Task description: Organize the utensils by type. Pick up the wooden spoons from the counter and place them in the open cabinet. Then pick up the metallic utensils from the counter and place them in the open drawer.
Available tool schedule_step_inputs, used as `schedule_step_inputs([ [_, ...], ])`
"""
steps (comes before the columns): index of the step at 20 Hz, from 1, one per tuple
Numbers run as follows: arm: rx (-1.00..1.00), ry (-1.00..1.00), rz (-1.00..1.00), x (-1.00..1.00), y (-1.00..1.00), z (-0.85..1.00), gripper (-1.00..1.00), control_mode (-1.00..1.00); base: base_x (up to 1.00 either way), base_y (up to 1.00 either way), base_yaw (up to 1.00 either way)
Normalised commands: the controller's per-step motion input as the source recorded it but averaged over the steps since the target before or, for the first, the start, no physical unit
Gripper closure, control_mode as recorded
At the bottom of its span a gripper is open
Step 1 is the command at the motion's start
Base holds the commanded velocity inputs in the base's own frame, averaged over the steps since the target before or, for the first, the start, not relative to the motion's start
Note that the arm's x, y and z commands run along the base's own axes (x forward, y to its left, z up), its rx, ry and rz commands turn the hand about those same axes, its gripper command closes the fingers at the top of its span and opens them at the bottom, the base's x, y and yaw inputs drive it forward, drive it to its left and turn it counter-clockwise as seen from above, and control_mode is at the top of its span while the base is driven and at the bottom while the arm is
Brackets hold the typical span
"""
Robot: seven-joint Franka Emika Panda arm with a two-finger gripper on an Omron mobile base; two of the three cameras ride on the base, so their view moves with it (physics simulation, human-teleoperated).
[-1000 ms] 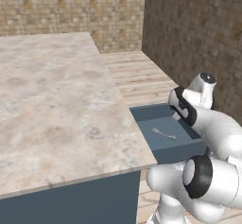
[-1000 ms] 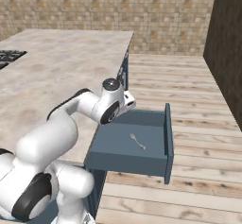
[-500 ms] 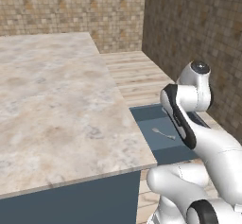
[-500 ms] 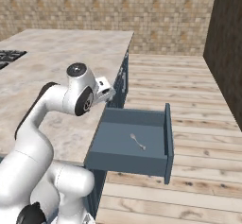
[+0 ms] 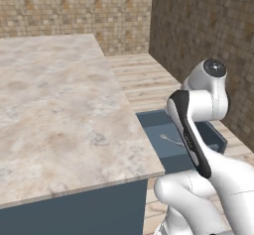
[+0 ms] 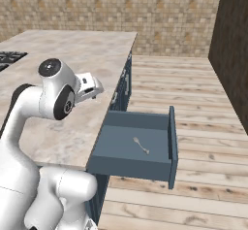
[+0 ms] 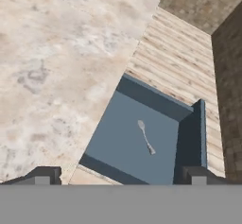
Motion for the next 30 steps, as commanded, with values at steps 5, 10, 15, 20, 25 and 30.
schedule_step_inputs([
  [5, 0.15, -0.17, -0.08, -0.41, 0.25, 0.44, -1.00, -1.00, 0.00, 0.00, 0.00],
  [10, 0.15, -0.17, -0.05, -0.43, 0.22, 0.13, -1.00, -1.00, 0.00, 0.00, 0.00],
  [15, 0.13, -0.08, -0.06, -0.27, 0.19, 0.00, -1.00, -1.00, 0.00, 0.00, 0.00],
  [20, 0.09, 0.10, -0.10, -0.24, -0.01, 0.40, -1.00, -1.00, 0.00, 0.00, 0.00],
  [25, 0.04, 0.31, -0.11, -0.28, -0.08, 0.52, -1.00, -1.00, 0.00, 0.00, 0.00],
  [30, 0.00, 0.13, -0.02, -0.18, -0.01, 0.04, -1.00, -1.00, 0.00, 0.00, 0.00],
])
